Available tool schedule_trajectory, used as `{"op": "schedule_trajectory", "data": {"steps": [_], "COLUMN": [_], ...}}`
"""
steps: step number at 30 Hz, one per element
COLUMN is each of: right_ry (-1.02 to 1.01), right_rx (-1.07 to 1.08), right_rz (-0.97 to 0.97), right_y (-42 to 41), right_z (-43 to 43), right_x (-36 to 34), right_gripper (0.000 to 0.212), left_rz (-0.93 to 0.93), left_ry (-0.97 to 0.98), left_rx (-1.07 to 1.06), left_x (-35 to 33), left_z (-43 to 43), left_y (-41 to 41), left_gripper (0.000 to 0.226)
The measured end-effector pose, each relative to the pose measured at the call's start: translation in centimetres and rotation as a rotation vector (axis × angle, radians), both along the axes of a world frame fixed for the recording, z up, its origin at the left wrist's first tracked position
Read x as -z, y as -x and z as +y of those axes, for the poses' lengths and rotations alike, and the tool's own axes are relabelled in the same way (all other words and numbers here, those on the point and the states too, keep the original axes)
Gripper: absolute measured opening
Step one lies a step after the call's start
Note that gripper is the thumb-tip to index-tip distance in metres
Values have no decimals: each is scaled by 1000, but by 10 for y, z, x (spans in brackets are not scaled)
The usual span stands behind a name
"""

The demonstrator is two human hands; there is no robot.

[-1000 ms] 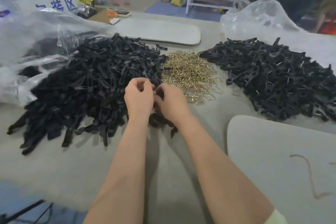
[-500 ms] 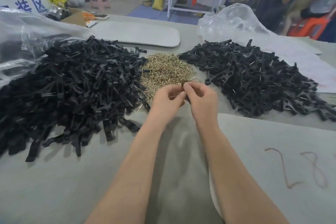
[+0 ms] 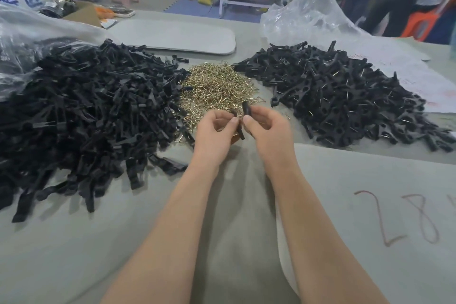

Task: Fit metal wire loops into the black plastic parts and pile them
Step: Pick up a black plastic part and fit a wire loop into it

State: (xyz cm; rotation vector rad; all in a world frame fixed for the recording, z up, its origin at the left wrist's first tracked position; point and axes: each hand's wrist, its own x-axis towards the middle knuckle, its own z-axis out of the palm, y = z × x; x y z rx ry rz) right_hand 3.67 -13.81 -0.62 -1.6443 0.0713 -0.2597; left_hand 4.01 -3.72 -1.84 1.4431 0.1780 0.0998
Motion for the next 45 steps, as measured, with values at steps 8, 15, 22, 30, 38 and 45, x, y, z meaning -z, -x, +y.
{"op": "schedule_trajectory", "data": {"steps": [8,15,22,30,38,45], "right_ry": [131,289,242,28,-6,-40], "right_rx": [23,-54,72,-11,-52,11], "right_rz": [-14,-37,-155,-147,-66,-55], "right_y": [5,2,9,12,7,6], "right_z": [5,2,-1,-7,-1,-1], "right_x": [4,3,1,-7,-5,-4], "right_gripper": [18,27,31,33,19,41], "left_rz": [-28,35,59,20,39,75], "left_ry": [96,185,128,248,336,354], "left_rx": [62,15,3,62,70,86], "left_x": [5,-1,-2,-9,-8,-9], "left_z": [-4,-3,-4,-4,-2,-1], "left_y": [2,3,1,4,3,1], "left_gripper": [19,16,15,11,16,20]}}
